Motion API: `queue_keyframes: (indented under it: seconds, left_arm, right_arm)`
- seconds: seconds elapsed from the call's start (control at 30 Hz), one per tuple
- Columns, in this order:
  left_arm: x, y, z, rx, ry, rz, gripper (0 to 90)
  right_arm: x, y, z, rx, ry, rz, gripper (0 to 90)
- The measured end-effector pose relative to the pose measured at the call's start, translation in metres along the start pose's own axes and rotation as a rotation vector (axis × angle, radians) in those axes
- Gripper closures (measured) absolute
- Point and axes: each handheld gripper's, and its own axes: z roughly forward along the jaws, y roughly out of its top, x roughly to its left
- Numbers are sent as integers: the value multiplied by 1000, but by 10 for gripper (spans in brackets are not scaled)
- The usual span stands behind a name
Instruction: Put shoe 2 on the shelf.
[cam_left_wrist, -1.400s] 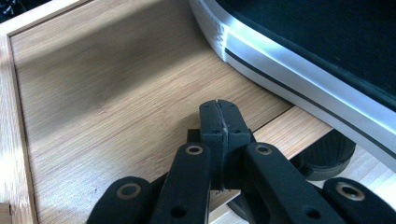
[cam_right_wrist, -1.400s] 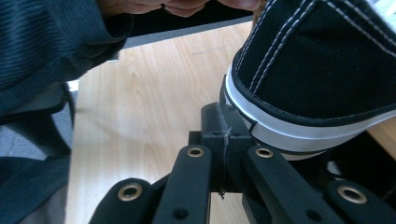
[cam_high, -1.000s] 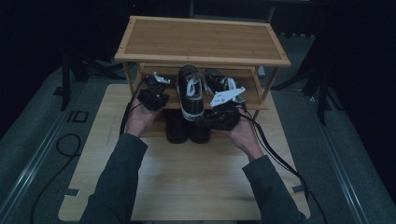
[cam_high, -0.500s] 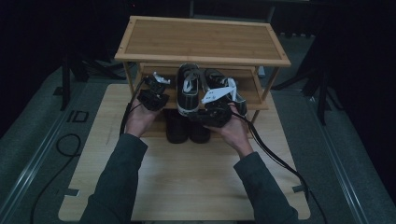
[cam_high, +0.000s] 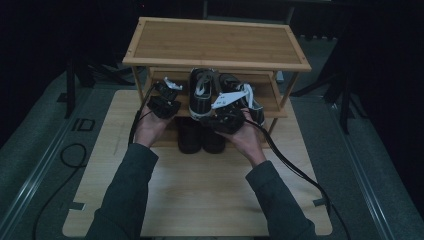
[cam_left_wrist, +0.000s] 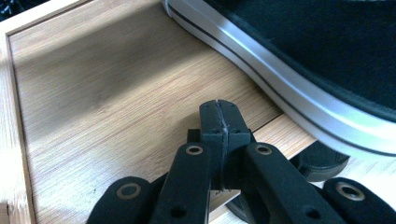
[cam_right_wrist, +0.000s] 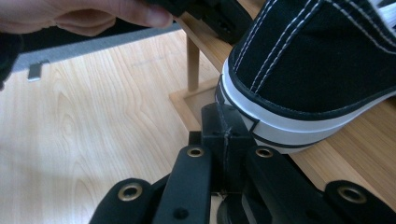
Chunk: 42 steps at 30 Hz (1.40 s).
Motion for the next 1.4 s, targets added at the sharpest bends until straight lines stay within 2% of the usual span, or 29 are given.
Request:
queue_keyframes:
  seconds: [0.17,0.73,0.83,0.97,1.4]
  left_arm:
    - [-1,0,0,-2,6,-4,900]
    - [0,0,0,-4,0,-10,900]
    - [1,-2,0,-13,-9,-10,900]
    - [2,-2,0,-14,-14,-19,900]
    - [2,-2,0,-12,-14,-19,900]
  right_arm:
    - [1,3,4,1,-2,-19,900]
    - [1,5,9,4,-37,-22,900]
    - [2,7,7,32,-36,-6,900]
    - [0,5,1,69,-46,-15,900]
    - [8,-8,-22,138,-6,-78,895]
